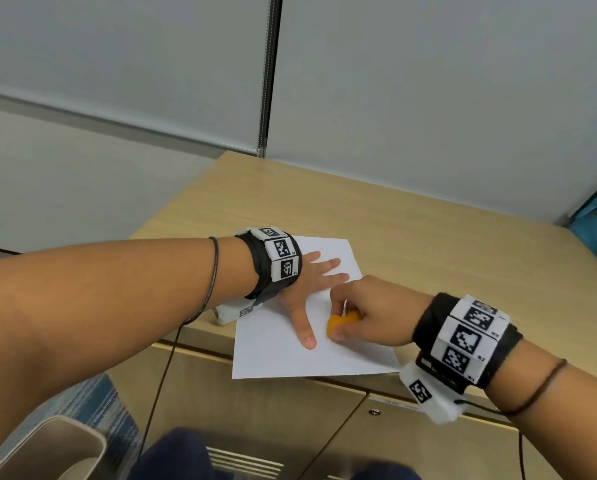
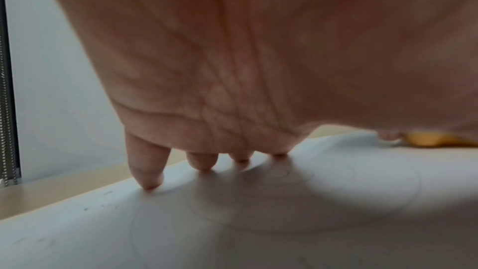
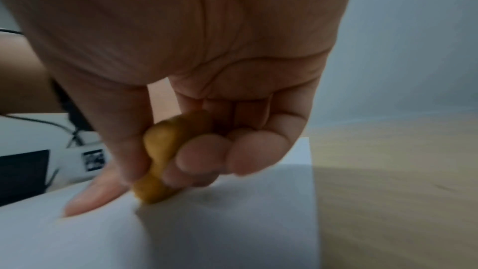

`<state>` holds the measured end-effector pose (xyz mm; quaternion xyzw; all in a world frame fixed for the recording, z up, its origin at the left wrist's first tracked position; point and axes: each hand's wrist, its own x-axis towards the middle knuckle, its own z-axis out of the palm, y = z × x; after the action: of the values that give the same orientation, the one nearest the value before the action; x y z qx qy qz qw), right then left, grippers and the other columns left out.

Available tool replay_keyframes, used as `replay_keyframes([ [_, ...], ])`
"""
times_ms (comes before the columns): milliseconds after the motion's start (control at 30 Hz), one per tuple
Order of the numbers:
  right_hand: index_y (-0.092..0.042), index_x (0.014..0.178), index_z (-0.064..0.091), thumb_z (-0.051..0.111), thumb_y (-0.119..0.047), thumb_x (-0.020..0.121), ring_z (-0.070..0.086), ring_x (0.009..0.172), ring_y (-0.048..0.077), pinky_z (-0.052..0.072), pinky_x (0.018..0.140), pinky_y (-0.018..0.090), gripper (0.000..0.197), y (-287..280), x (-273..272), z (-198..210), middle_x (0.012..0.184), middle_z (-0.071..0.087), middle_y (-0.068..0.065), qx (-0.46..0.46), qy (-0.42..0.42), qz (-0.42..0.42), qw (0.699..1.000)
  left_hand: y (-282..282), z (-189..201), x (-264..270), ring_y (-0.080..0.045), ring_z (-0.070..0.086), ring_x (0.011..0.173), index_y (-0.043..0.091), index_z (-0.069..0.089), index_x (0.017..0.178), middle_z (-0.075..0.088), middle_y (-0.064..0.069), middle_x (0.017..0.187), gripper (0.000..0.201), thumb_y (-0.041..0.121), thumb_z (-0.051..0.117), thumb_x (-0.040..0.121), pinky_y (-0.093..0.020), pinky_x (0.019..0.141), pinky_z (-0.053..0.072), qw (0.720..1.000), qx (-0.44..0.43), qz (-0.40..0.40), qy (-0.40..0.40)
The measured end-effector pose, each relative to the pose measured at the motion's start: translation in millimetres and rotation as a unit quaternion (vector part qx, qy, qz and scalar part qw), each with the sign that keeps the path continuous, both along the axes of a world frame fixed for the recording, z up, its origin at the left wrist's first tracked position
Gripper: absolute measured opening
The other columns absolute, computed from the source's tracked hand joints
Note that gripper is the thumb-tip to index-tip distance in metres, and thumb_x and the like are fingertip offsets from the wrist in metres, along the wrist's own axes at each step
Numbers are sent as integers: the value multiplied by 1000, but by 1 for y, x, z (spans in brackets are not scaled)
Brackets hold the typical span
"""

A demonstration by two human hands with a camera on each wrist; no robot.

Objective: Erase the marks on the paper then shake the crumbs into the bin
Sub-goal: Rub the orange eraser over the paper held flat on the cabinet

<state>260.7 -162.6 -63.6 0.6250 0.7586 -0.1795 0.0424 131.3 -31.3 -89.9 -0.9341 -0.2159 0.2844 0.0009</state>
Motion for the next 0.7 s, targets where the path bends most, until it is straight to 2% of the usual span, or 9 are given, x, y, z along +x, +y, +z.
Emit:
replay_keyframes([
  [67,-23,94,62,69,-44,87,54,73,8,42,64,24,23,11,10,-1,79,55,-13,7,8,-41,999,-1,1,-1,-33,-23,151,40,-25,153,-33,4,162,143,87,69,56,-65,117,-1,1000,-1,5,2],
  [167,-21,92,61,64,-41,88,60,82,18,48,70,30,21,26,22,-3,87,62,-4,57,-4,-108,992,-2,1,-1,-33,-22,151,44,-27,151,-33,5,162,142,87,69,55,-67,115,0,1000,-1,7,0],
  [267,-16,93,61,65,-35,88,57,76,17,47,68,30,20,18,4,-2,84,61,-3,51,-4,-49,997,-2,1,-1,-34,-22,151,44,-20,153,-34,4,161,140,87,70,55,-66,116,0,1000,1,12,4],
  [367,-16,93,61,68,-37,86,51,68,9,49,67,29,23,0,-18,-1,78,57,-8,22,11,32,999,-1,-1,0,-36,-23,150,41,-22,154,-33,3,162,144,88,69,52,-66,116,0,1000,3,4,-2],
  [433,-20,94,62,69,-41,86,53,70,6,48,67,25,24,3,-14,1,79,57,-12,13,11,15,1000,-1,-1,0,-36,-23,150,42,-19,154,-33,3,162,142,88,69,53,-67,117,0,1000,2,-1,-3],
  [567,-20,94,64,68,-42,85,60,82,17,52,76,34,24,22,7,4,88,63,-5,36,-19,-76,996,-4,2,-2,-35,-21,151,43,-17,154,-31,2,163,137,84,71,58,-66,116,0,1000,1,5,-9],
  [633,-16,92,64,65,-37,84,62,80,20,55,76,38,23,19,-2,2,86,65,-1,47,-35,-52,997,-4,3,-2,-35,-21,151,41,-14,156,-32,2,162,136,84,71,59,-65,117,0,1000,6,6,-4],
  [700,-15,90,62,66,-36,84,59,76,16,54,70,35,22,8,-19,-1,83,63,-4,34,-9,6,999,-3,2,-1,-36,-24,150,43,-13,156,-34,2,161,137,86,70,56,-65,119,-1,1000,6,3,0],
])
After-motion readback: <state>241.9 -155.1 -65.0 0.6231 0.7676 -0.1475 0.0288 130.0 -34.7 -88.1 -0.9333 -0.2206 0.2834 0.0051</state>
